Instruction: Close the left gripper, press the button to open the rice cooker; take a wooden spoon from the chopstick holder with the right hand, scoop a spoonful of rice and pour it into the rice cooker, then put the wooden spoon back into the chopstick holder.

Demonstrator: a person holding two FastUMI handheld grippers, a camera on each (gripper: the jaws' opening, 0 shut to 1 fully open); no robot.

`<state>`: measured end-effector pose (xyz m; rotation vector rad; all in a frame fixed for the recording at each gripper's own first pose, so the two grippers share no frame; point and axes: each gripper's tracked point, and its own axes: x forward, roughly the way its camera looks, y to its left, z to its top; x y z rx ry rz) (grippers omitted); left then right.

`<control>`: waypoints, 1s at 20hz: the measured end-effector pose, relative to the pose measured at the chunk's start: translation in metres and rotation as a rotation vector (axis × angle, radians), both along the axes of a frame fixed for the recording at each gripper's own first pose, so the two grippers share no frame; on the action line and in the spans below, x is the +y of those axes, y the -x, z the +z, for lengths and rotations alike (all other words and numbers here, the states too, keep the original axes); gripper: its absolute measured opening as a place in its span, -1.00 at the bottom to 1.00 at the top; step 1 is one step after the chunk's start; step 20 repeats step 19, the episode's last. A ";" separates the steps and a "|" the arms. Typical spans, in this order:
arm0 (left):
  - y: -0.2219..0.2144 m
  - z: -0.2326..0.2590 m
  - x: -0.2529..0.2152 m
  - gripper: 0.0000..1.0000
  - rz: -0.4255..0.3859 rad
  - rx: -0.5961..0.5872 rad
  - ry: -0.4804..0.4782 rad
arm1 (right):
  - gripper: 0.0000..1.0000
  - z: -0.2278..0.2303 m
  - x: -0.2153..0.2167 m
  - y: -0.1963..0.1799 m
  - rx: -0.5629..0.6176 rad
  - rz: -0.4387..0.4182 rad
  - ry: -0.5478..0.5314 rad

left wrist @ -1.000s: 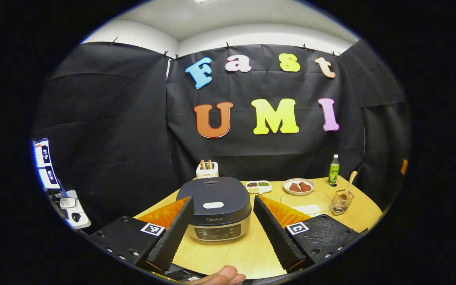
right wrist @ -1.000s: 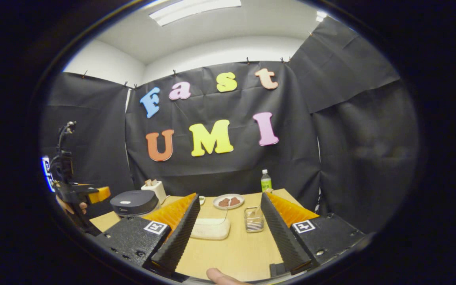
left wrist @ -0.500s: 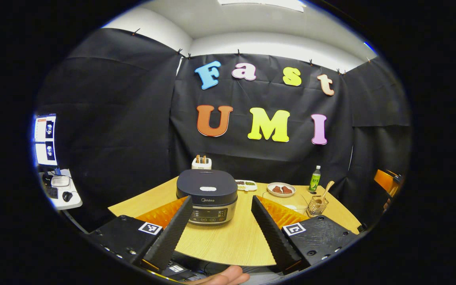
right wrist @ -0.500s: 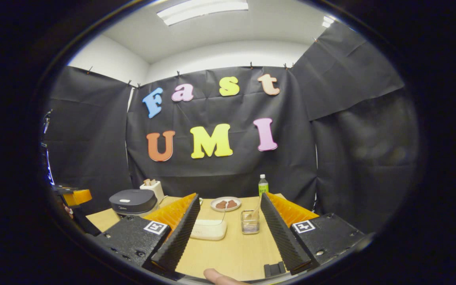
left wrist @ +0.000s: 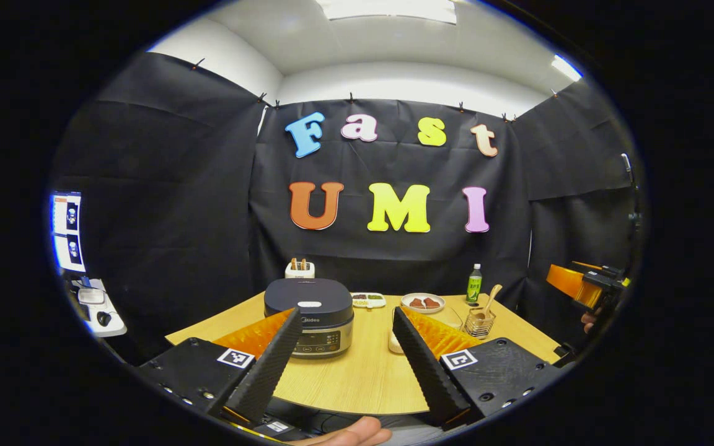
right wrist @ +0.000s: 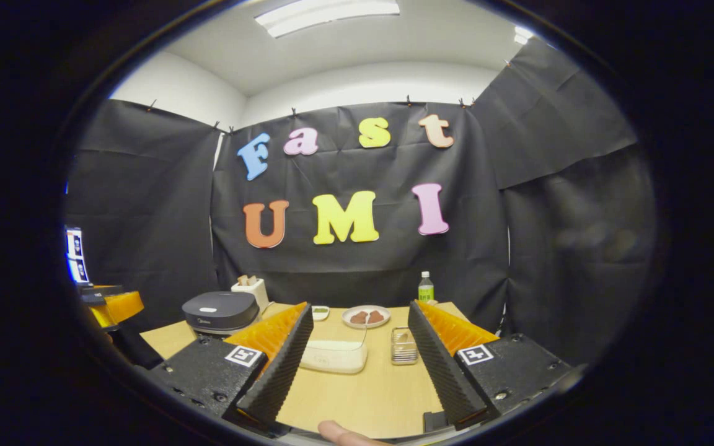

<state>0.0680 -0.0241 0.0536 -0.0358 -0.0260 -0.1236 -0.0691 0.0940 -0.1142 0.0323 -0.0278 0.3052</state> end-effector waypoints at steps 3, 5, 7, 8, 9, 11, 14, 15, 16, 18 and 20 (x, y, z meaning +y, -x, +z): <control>-0.004 -0.008 -0.003 0.89 -0.003 0.024 -0.015 | 0.93 0.001 -0.002 0.000 -0.001 -0.004 -0.003; -0.002 -0.012 -0.008 0.89 -0.015 0.036 -0.014 | 0.98 0.000 -0.002 0.000 0.001 -0.001 -0.005; 0.000 -0.010 -0.009 0.89 -0.021 0.031 -0.022 | 0.93 -0.003 -0.003 -0.003 0.005 -0.004 -0.008; -0.001 -0.011 -0.010 0.89 -0.020 0.031 -0.023 | 0.98 -0.005 -0.004 -0.003 0.010 -0.007 -0.011; -0.001 -0.012 -0.012 0.89 -0.023 0.031 -0.025 | 0.99 -0.006 -0.004 -0.003 0.013 -0.005 -0.013; 0.000 -0.007 -0.015 0.89 -0.035 0.006 -0.038 | 0.99 -0.007 -0.004 -0.004 0.016 -0.005 -0.010; -0.002 -0.010 -0.017 0.89 -0.034 0.001 -0.049 | 0.99 -0.008 -0.007 -0.006 0.017 -0.018 -0.006; -0.003 -0.010 -0.018 0.88 -0.034 0.002 -0.053 | 0.99 -0.007 -0.007 -0.005 0.018 -0.018 -0.008; -0.003 -0.011 -0.019 0.88 -0.037 0.005 -0.056 | 0.99 -0.008 -0.007 -0.006 0.018 -0.017 -0.008; -0.004 -0.013 -0.018 0.88 -0.035 0.007 -0.057 | 0.93 -0.009 -0.005 -0.005 0.018 -0.011 -0.003; -0.004 -0.011 -0.017 0.89 -0.031 0.005 -0.057 | 0.93 -0.009 -0.005 -0.005 0.016 -0.010 -0.001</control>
